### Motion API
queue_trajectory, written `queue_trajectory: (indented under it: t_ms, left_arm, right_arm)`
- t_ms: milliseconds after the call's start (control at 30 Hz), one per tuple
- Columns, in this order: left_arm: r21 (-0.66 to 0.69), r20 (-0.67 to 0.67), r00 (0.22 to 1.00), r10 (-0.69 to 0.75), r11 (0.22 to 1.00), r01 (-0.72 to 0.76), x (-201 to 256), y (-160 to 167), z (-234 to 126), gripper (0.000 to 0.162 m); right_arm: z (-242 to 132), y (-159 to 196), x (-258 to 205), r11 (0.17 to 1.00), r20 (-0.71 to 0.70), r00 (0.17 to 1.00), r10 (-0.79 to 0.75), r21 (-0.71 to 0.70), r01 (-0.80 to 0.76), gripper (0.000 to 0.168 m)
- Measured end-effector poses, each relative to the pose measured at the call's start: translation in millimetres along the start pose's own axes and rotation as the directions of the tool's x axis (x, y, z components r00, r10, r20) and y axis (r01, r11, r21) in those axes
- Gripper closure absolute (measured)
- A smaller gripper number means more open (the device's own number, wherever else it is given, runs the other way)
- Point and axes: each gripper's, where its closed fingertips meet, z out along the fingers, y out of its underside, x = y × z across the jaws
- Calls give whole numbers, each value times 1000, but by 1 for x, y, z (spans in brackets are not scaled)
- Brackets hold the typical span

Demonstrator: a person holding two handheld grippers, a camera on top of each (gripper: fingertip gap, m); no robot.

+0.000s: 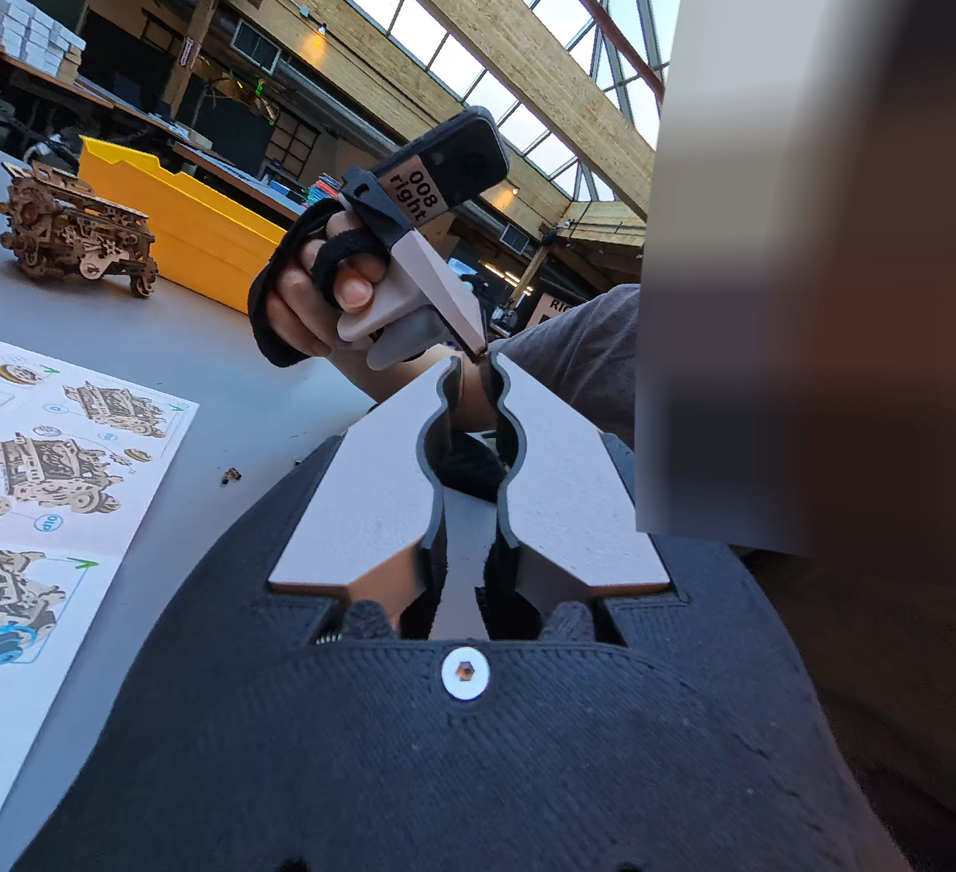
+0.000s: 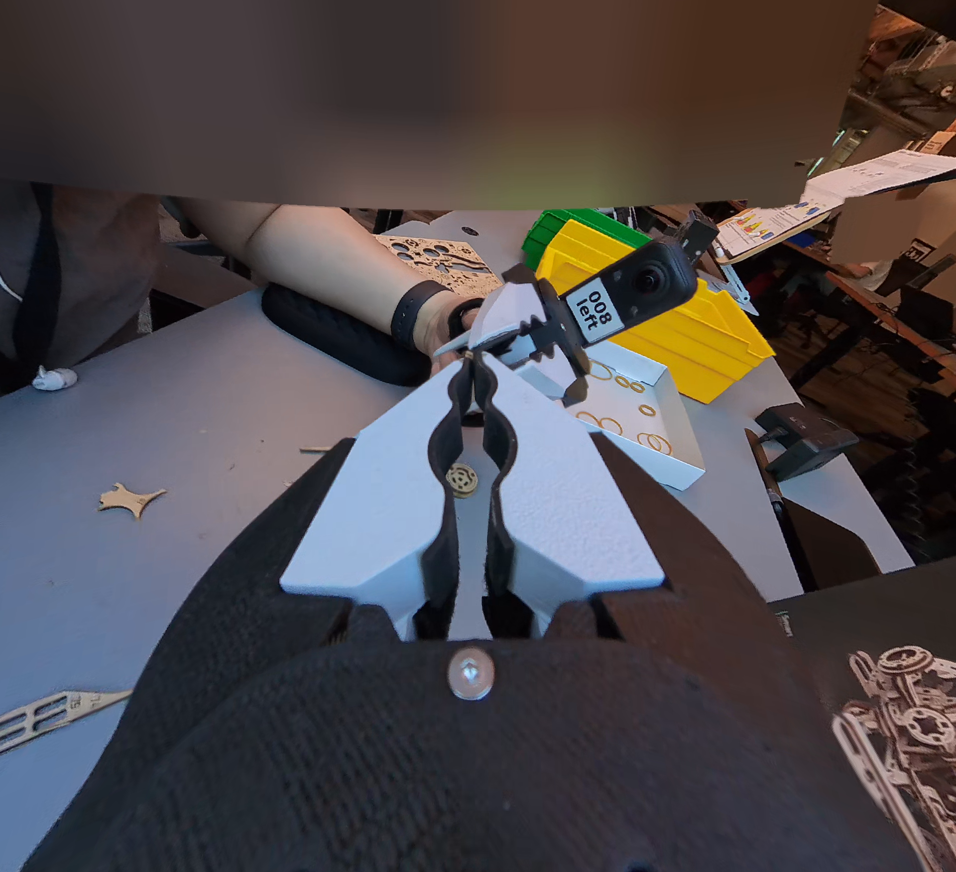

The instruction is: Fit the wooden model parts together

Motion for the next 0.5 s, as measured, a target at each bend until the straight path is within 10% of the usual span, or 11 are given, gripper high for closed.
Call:
queue_trajectory:
  t_ms: [33,500]
  left_arm:
    - [-5,7,999,34,999,-34,1,0,0,153]
    - [-169,269,786,557,830,-531,0,-4,1,144]
  right_arm:
    - [-1,-3,0,1000,6,1000,20,20,-20,168]
    - [-8,-17,6,875,176,909,378,253,-413,168]
